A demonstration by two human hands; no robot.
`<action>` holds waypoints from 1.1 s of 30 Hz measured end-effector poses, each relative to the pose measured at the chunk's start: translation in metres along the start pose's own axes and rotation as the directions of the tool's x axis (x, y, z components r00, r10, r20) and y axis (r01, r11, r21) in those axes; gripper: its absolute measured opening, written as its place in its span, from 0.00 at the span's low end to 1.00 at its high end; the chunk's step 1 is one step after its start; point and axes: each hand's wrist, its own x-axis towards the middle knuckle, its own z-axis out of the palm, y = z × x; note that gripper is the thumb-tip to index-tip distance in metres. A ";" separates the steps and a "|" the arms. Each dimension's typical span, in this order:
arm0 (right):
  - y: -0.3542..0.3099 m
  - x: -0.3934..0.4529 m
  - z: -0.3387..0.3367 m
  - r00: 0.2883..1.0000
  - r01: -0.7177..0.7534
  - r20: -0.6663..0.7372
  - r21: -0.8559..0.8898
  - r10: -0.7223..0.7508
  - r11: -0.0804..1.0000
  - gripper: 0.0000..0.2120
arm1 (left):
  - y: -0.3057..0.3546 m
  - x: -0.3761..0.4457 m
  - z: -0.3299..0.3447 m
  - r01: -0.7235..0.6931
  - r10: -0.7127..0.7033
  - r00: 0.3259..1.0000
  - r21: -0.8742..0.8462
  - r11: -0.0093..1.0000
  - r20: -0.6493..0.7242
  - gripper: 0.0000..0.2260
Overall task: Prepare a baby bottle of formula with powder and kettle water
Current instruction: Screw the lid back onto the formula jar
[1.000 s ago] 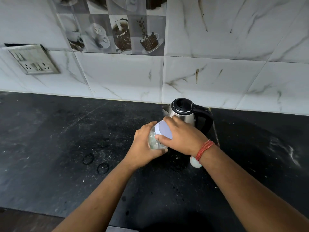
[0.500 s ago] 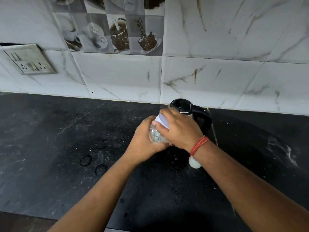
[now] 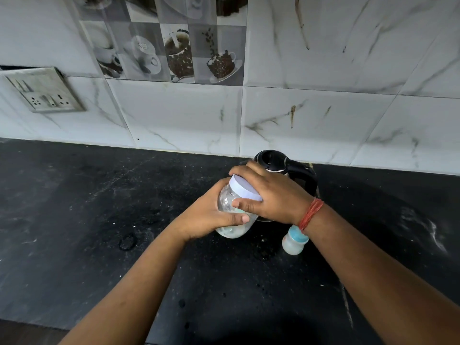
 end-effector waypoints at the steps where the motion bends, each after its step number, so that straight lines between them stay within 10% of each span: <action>1: -0.002 -0.001 0.004 0.999 -0.011 -0.035 0.002 0.011 1.000 0.37 | 0.000 -0.001 0.000 0.003 -0.003 1.000 0.019 1.000 -0.018 0.38; 8: -0.007 -0.004 0.000 0.972 0.135 -0.218 0.206 -0.089 0.969 0.28 | 0.003 -0.004 -0.005 -0.012 0.020 0.996 -0.089 0.996 0.087 0.35; 16: -0.001 -0.001 -0.001 0.994 0.104 -0.038 -0.060 -0.107 0.993 0.37 | 0.006 -0.003 -0.011 0.015 -0.014 0.996 -0.010 1.000 0.091 0.36; 24: -0.023 0.007 0.006 0.950 -0.310 0.031 -0.029 0.310 0.950 0.52 | 0.000 0.006 0.010 -0.089 0.188 0.944 0.341 0.936 -0.271 0.39; 27: -0.027 0.007 -0.019 0.889 -0.404 0.194 -0.094 0.414 0.910 0.39 | -0.009 0.006 0.008 -0.066 0.182 0.924 0.330 0.942 -0.335 0.41; 33: -0.008 0.005 -0.040 0.988 -0.093 0.116 -0.108 0.106 0.990 0.39 | -0.013 0.005 -0.006 -0.032 0.117 0.952 0.288 0.957 -0.283 0.43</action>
